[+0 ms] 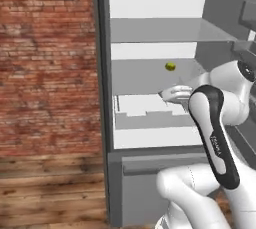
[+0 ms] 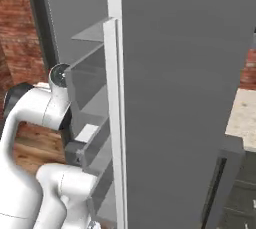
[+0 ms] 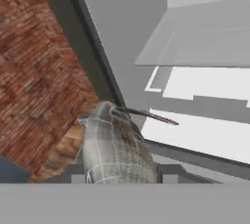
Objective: Take the fish out of the fridge, briefly rinse it in the sink, and place it on the tray next to the sink.
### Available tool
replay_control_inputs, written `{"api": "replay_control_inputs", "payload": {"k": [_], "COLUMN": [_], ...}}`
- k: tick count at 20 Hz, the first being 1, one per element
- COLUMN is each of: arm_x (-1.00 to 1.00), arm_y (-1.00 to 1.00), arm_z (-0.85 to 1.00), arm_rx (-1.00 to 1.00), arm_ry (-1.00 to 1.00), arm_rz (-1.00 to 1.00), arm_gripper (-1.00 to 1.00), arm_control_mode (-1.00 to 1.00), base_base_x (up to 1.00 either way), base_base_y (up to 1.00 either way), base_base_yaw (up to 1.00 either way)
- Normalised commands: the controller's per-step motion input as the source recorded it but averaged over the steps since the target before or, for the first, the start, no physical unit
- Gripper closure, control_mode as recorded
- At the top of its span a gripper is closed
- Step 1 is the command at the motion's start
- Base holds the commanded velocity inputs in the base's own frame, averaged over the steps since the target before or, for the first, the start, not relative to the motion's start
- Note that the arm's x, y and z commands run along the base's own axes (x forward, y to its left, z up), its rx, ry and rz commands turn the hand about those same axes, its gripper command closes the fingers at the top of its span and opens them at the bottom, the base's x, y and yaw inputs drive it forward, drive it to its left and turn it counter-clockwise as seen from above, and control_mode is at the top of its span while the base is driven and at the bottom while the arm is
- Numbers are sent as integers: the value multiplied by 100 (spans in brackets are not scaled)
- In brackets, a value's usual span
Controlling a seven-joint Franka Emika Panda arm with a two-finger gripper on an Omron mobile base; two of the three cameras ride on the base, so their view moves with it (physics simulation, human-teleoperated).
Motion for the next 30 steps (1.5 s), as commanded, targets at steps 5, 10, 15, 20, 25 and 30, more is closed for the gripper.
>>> {"api": "replay_control_inputs", "payload": {"k": [5, 10, 15, 20, 25, 30], "arm_x": [0, 0, 0, 0, 0, 0], "arm_y": [0, 0, 0, 0, 0, 0], "arm_z": [0, 0, 0, 0, 0, 0], "arm_rx": [0, 0, 0, 0, 0, 0], "arm_ry": [0, 0, 0, 0, 0, 0], "arm_rz": [0, 0, 0, 0, 0, 0], "arm_gripper": [100, 100, 100, 100, 100, 100], "arm_control_mode": [100, 100, 100, 100, 100, 100], "base_base_x": [-66, -8, -3, 0, 0, 0], "base_base_y": [11, 9, 6, 0, 0, 1], "base_base_yaw": [79, 99, 100, 100, 100, 100]}}
